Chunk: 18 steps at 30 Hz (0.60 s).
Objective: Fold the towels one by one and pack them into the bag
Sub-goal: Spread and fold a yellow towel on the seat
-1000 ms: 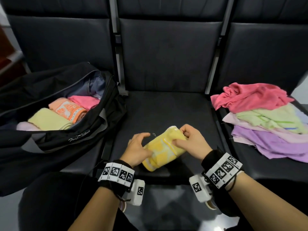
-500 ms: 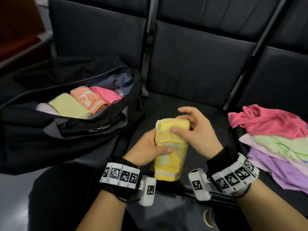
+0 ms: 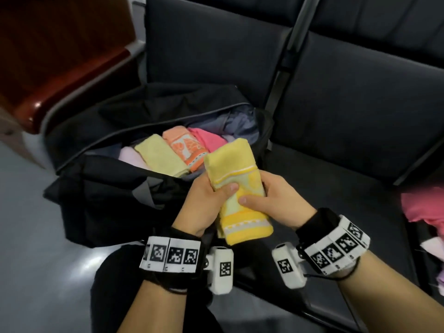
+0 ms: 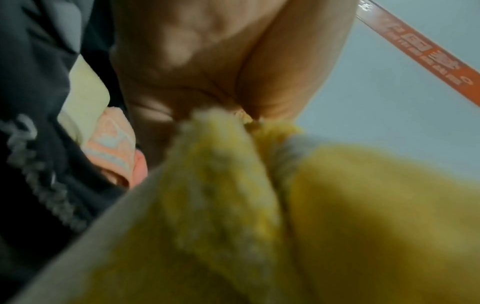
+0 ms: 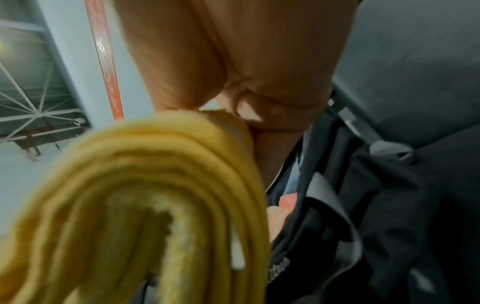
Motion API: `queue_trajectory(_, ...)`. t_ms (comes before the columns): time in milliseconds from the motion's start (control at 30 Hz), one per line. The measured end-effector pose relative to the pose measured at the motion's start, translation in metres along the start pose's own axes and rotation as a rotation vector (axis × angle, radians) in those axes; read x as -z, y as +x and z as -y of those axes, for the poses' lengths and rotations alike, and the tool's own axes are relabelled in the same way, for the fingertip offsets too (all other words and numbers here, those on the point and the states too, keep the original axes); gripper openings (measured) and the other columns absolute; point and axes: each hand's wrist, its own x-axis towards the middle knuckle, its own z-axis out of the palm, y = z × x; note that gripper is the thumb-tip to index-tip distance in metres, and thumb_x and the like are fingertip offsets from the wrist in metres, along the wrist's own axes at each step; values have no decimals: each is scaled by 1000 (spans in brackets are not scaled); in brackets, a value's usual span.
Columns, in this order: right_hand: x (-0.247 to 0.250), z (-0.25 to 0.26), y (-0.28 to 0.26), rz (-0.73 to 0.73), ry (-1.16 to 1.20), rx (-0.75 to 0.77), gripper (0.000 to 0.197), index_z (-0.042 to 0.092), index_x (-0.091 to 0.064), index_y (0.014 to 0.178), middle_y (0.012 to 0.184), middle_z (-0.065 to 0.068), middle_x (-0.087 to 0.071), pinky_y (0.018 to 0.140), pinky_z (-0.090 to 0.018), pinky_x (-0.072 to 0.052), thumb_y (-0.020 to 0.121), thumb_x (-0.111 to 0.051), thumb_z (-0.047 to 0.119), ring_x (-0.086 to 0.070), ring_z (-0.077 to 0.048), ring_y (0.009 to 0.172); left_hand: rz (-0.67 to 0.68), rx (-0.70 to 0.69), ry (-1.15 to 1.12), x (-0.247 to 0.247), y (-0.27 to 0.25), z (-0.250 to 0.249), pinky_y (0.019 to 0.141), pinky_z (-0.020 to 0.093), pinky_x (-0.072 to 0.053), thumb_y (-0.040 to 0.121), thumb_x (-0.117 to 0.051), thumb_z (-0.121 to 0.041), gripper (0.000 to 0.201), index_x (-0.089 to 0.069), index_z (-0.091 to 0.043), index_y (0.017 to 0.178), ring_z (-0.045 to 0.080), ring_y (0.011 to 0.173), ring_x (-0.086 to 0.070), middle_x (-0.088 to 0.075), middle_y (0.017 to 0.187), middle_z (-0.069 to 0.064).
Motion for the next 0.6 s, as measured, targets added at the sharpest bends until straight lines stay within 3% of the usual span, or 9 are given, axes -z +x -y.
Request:
queue_trajectory(100,-15,15,31,8,-62,5,43,11,-62,122,111,-3,-73,90,-44,-57,82,-79,11,-71,-16,102,-43,3,62,26,13,-16,89,39,-58,91,-68,-4,36,-61,-3,126,24,107,-71,-74,115,9)
queue_trajectory(233,-33,38,79,-3,-95,47,41,4,-66,117,110,-9,-73,90,-45,-56,78,-79,1,-70,-23,103,-135,-17,228,71,33,-39,81,31,-57,88,-74,-12,28,-66,-9,115,14,97,-72,-76,104,2)
queue_trajectory(333,-44,53,122,-28,-109,72,50,6,-61,124,116,-7,-69,95,-44,-53,77,-80,4,-66,-25,109,-373,-52,403,130,45,-51,72,19,-51,87,-75,-23,20,-65,-18,104,1,81,-63,-68,90,-6)
queue_trajectory(400,-54,60,151,-51,-123,89,52,14,-56,123,116,-2,-68,93,-42,-52,78,-80,12,-65,-21,108,-551,-68,506,178,47,-56,82,21,-52,87,-73,-24,23,-65,-20,109,6,92,-65,-68,100,-3)
queue_trajectory(500,-78,66,189,-104,-69,110,45,20,-51,116,108,7,-66,87,-37,-53,80,-77,16,-64,-11,100,-788,1,577,244,42,-52,106,44,-47,85,-72,-28,48,-52,-18,127,22,118,-57,-56,127,6)
queue_trajectory(600,-111,64,220,-119,-5,123,41,18,-50,113,104,8,-66,85,-36,-53,81,-75,14,-65,-11,98,-936,167,445,287,37,-43,100,43,-49,88,-70,-30,61,-40,-18,139,25,120,-54,-47,135,4)
